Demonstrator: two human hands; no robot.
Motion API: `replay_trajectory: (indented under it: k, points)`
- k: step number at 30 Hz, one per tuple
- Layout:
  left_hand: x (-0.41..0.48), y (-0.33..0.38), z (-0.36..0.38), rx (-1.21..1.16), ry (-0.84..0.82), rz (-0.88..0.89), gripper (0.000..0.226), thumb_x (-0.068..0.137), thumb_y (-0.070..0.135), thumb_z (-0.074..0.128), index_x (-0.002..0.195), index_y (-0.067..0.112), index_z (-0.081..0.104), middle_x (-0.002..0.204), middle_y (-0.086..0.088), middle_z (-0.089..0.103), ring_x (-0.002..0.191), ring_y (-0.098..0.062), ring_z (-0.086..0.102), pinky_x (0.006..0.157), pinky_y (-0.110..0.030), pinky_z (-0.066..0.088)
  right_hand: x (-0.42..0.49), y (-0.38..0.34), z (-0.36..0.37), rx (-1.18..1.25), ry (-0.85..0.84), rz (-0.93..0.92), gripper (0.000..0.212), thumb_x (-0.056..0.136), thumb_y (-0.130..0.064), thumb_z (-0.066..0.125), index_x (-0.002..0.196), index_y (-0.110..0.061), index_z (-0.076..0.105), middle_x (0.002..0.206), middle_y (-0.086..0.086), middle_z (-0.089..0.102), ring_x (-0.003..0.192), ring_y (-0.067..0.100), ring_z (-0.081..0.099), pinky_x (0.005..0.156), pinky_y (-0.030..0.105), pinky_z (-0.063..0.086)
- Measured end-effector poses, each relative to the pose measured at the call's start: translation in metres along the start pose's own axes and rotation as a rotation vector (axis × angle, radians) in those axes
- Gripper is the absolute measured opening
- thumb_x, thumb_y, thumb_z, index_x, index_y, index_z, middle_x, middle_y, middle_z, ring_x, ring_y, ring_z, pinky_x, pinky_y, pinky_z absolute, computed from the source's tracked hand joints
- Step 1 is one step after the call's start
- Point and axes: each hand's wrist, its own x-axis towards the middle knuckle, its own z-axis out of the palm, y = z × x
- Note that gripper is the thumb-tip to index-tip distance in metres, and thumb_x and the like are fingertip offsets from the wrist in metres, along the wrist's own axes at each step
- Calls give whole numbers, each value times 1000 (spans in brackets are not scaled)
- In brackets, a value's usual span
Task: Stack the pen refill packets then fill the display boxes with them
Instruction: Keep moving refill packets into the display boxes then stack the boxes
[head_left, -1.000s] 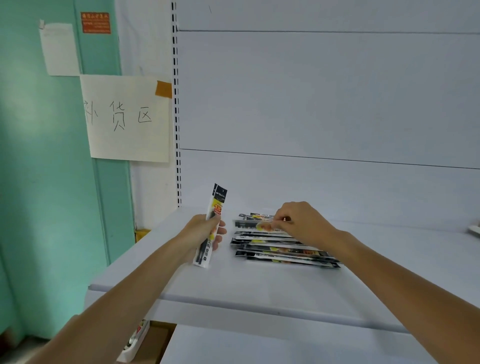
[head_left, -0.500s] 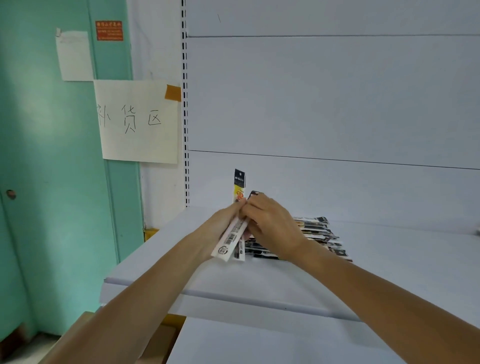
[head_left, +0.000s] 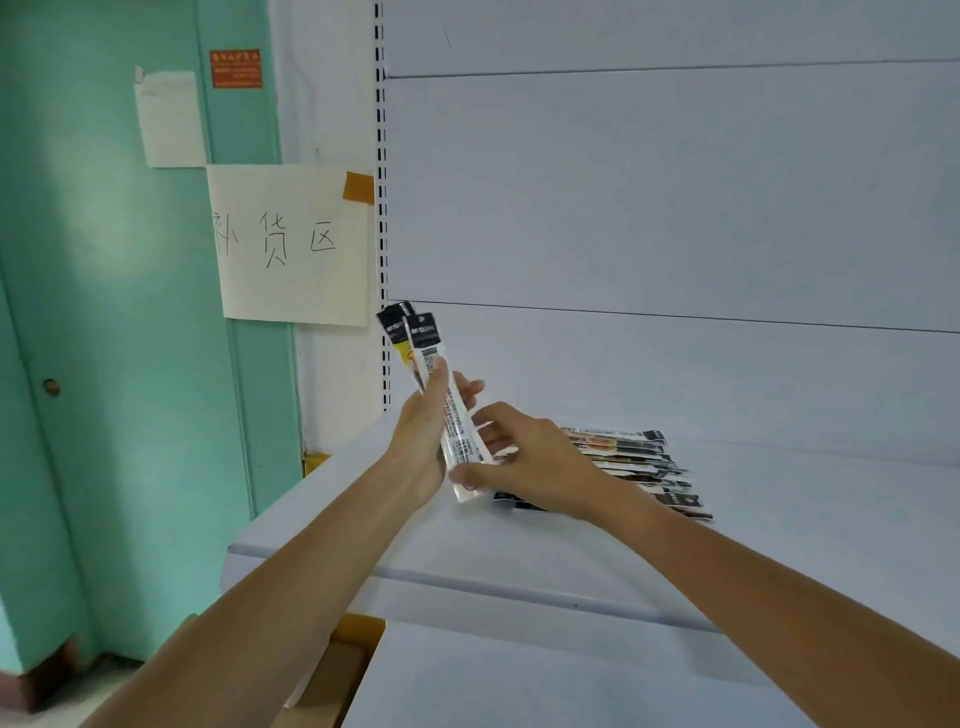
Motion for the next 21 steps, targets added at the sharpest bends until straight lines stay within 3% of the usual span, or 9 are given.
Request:
replay_trajectory:
  k: [4,8,9,11,13,15,16,19,21]
  points:
    - [-9,-5,10,393,-103,110,50,96,52,26,84,21,63,95,-4,68,84,-18,64,82,-31,50,-3,-5,-8,-12,0,-21,23,82,-15,66,99,-23,52,85,-9,59,73,8,56,59,10,42]
    - [-21,6,11,1093,-167,132,67,89,63,26,82,11,68,86,-1,72,71,-16,68,78,-31,47,-9,14,-40,-244,168,77,13,87,-12,49,77,-18,42,69,2,50,61,21,46,51,26,36]
    - [-24,7,12,1313,-164,273,65,87,63,32,77,9,67,78,0,71,65,-18,67,74,-30,48,-11,20,-49,-299,216,117,16,87,-12,46,74,-19,40,67,3,49,60,22,45,51,29,34]
    - [-25,5,15,1577,-103,906,50,83,56,44,72,12,65,71,1,68,65,-20,62,67,-28,48,-17,30,-63,-361,228,195,23,86,-11,44,66,-22,39,63,1,47,56,20,41,50,27,31]
    - [-13,-2,18,1685,-180,1363,41,72,49,50,91,15,62,90,0,66,85,-21,57,74,-33,45,-23,36,-73,-401,118,219,22,83,-9,46,64,-21,45,62,2,47,53,18,39,50,27,33]
    - [2,-7,22,1837,-285,1381,61,62,49,59,112,15,53,104,-5,62,100,-25,52,88,-38,37,-33,36,-81,-395,31,209,15,79,-7,49,66,-15,53,61,4,49,53,19,42,50,28,35]
    - [8,-12,23,1890,-309,1342,66,58,47,68,112,14,54,97,-5,63,92,-24,57,85,-38,41,-39,36,-84,-357,19,207,14,78,-6,50,68,-14,56,61,4,51,52,19,45,48,28,37]
    - [2,-26,30,1922,-370,1152,51,56,29,83,96,9,58,67,-1,62,52,-24,59,46,-29,47,-58,41,-100,-129,18,200,16,79,-3,56,75,-17,62,67,3,61,56,18,54,51,30,44]
    - [-3,-34,38,1860,-353,976,35,81,30,66,107,13,51,87,-2,65,72,-27,62,55,-30,42,-71,47,-111,78,97,188,6,82,-10,64,85,-15,65,78,2,65,61,14,56,55,26,47]
